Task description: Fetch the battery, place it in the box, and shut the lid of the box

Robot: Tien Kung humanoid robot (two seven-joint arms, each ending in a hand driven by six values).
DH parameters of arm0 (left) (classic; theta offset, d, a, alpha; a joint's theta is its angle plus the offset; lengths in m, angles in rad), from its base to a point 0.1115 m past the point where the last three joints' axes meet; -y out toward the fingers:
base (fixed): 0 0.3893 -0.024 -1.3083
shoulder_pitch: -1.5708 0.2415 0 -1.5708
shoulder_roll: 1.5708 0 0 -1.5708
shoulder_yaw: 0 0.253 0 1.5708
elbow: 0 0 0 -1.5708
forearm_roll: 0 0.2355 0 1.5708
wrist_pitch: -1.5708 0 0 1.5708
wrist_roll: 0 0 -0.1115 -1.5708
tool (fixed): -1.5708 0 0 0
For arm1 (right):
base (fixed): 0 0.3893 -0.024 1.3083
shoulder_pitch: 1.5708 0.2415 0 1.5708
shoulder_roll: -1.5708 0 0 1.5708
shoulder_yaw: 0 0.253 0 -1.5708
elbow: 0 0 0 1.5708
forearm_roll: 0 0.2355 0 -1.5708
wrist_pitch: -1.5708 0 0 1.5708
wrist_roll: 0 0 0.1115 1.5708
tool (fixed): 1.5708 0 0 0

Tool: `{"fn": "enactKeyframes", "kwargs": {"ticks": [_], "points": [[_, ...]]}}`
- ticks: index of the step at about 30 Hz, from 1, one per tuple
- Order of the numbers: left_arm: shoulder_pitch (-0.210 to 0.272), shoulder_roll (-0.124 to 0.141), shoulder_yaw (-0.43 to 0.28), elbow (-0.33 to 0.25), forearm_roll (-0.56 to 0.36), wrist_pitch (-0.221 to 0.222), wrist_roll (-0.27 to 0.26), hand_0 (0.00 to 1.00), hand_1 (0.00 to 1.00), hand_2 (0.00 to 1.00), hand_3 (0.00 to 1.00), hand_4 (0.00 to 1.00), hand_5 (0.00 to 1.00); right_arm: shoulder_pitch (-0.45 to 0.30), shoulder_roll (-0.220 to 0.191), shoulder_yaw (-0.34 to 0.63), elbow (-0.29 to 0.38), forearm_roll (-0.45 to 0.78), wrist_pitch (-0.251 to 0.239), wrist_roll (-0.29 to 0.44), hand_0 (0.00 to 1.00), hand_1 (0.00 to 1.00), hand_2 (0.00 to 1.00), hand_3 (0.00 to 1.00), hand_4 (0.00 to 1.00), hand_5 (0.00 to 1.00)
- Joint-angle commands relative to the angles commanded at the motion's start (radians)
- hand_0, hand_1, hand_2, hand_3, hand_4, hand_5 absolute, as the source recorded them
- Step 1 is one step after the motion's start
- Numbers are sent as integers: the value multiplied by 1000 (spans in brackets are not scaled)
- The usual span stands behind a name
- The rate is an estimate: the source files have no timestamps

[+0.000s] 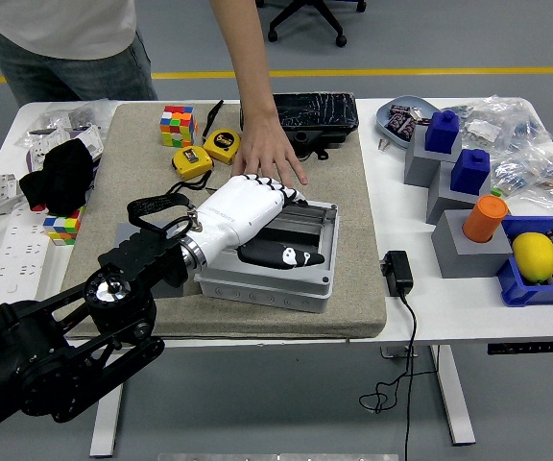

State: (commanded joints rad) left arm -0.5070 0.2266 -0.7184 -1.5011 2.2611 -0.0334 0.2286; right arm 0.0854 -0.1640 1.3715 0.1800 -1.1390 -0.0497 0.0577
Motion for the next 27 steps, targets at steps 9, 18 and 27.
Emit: {"fn": "enactKeyframes", "kwargs": {"ticks": [9, 18, 27], "points": [[6, 16, 18, -28, -3, -13, 11, 726, 818, 767, 742, 998, 998, 0, 3, 2, 0, -1, 1, 1, 878, 840, 783, 827, 998, 998], [19, 36, 50, -73, -11, -28, 28, 737, 820, 769, 746, 998, 998, 2, 2, 11, 0, -7, 0, -1, 878, 840, 783, 827, 998, 998], [39, 43, 79, -93, -16, -38, 31, 739, 822, 769, 748, 998, 998, -1, 2, 13, 0, -13, 0, -2, 878, 840, 783, 827, 998, 998]]}}
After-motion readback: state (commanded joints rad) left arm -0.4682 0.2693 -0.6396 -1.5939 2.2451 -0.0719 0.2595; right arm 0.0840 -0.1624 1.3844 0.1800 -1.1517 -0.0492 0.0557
